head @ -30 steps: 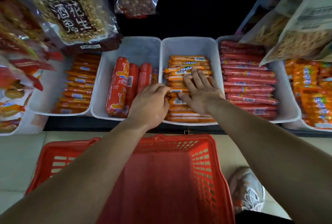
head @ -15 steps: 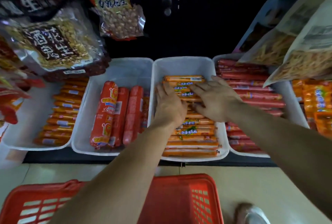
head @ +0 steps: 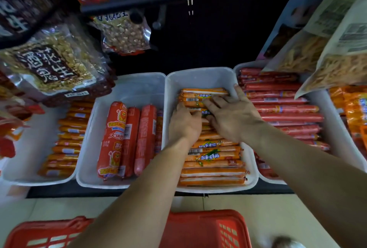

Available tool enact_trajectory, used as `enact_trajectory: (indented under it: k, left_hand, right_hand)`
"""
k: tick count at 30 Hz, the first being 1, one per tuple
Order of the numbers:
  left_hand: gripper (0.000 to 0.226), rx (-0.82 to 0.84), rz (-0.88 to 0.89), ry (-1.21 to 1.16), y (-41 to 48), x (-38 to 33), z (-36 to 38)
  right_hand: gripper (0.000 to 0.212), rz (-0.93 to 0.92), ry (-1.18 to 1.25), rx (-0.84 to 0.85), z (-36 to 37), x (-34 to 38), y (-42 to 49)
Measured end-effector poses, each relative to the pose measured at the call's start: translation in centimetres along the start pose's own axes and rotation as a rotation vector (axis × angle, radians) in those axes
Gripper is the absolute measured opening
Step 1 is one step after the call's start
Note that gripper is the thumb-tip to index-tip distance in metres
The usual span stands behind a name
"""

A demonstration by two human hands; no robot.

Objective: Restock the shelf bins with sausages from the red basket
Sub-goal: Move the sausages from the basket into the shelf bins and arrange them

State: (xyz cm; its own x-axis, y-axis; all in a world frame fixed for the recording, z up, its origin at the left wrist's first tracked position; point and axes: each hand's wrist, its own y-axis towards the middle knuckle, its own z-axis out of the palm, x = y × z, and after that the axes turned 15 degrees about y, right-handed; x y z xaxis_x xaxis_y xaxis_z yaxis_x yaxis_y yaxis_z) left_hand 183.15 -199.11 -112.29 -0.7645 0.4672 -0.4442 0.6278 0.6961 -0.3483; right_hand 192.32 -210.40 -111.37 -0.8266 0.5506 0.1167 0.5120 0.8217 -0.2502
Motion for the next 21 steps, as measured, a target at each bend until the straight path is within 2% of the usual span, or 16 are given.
enact_trajectory:
  k: [2,3,5,7,11,13,15,16,18,20,21]
  left_hand:
    - [0.038,-0.008,0.018,-0.034,0.1,0.4,-0.2]
    - [0.042,-0.014,0.023,-0.035,0.1,0.6,-0.3]
    - [0.055,0.02,-0.022,-0.058,0.4,0.4,-0.4]
    - [0.053,0.095,-0.109,-0.107,0.8,-0.3,-0.6]
    - [0.032,0.139,-0.119,-0.199,1.6,-0.1,-0.9]
    - [0.031,0.153,-0.095,-0.222,1.7,0.4,-0.9]
    - [0.04,0.165,-0.069,-0.244,1.6,0.1,-1.2]
    - [0.043,0.183,-0.056,-0.246,1.6,-0.1,-1.2]
    - [0.057,0.191,-0.059,-0.279,1.7,-0.5,-0.8]
    - [0.08,0.184,-0.102,-0.317,2.7,-0.1,0.4]
    - [0.084,0.181,-0.094,-0.339,3.3,0.6,1.1]
  right_hand:
    - [0.056,0.006,0.028,-0.044,0.0,-0.3,0.4]
    - [0.054,-0.006,0.052,-0.058,-0.1,-0.5,0.5]
    - [0.065,-0.051,0.056,-0.026,-0.4,-0.6,0.4]
    - [0.072,-0.076,0.018,0.03,-0.6,-0.6,0.3]
    - [0.061,-0.064,-0.006,0.081,-0.9,-0.9,1.1]
    - [0.053,-0.066,-0.003,0.021,-1.0,-0.9,1.8]
    - [0.051,-0.066,0.011,-0.049,-1.0,-0.8,2.0]
    - [0.058,-0.072,0.025,-0.051,-0.9,-0.7,1.9]
    - [0.075,-0.087,0.037,0.008,-0.5,-0.5,1.5]
    - [0.076,-0.096,-0.001,0.05,0.1,-0.6,1.2]
    - [0.074,-0.099,-0.013,0.054,0.1,-0.7,1.2]
